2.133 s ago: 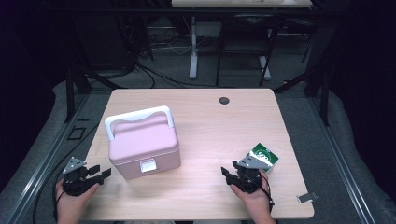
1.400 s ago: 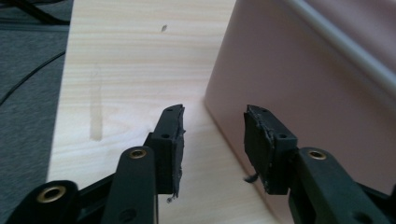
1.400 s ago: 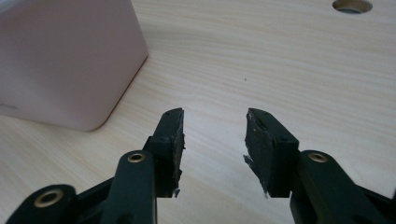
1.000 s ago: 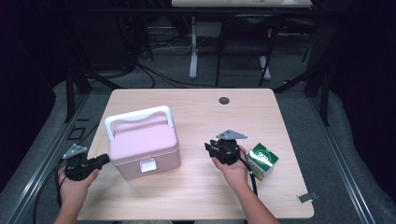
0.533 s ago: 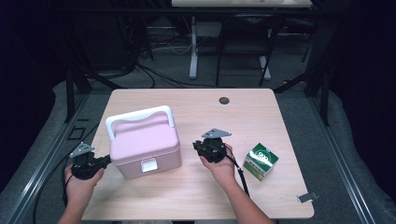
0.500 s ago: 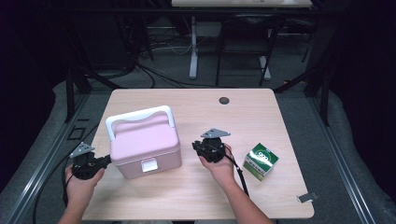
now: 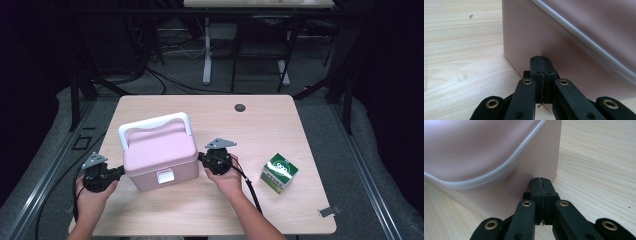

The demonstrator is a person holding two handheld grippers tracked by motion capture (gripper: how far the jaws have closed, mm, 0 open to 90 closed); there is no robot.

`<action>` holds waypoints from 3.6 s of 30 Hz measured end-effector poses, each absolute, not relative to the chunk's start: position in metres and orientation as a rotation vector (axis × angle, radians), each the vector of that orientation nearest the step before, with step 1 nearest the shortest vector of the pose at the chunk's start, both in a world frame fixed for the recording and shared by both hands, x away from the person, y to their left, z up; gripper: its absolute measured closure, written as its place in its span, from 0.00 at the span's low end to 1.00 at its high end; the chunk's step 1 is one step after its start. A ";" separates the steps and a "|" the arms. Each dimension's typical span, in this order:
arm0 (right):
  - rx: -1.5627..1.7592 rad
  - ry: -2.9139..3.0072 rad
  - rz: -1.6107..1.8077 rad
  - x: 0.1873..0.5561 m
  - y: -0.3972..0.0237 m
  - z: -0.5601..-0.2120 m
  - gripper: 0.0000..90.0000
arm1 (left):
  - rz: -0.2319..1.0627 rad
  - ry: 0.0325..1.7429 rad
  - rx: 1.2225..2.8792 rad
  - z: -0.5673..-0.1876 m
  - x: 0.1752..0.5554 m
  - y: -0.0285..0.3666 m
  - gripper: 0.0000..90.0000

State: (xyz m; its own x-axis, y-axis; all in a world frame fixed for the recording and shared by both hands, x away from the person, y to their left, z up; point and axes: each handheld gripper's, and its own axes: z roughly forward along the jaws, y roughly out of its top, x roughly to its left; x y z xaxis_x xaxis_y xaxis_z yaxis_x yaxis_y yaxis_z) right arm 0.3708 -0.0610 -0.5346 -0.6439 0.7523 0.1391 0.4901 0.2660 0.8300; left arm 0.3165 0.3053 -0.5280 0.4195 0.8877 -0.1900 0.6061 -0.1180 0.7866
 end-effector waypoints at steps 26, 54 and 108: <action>1.226 2.258 1.264 0.307 -0.107 -0.529 1.00 | 0.366 1.219 1.884 -0.526 0.306 0.261 1.00; 1.347 2.214 1.184 0.254 -0.150 -0.524 1.00 | 0.275 1.102 1.955 -0.524 0.284 0.222 1.00; 1.250 2.221 1.407 0.301 -0.148 -0.447 0.73 | 0.277 0.988 1.975 -0.440 0.316 0.206 0.70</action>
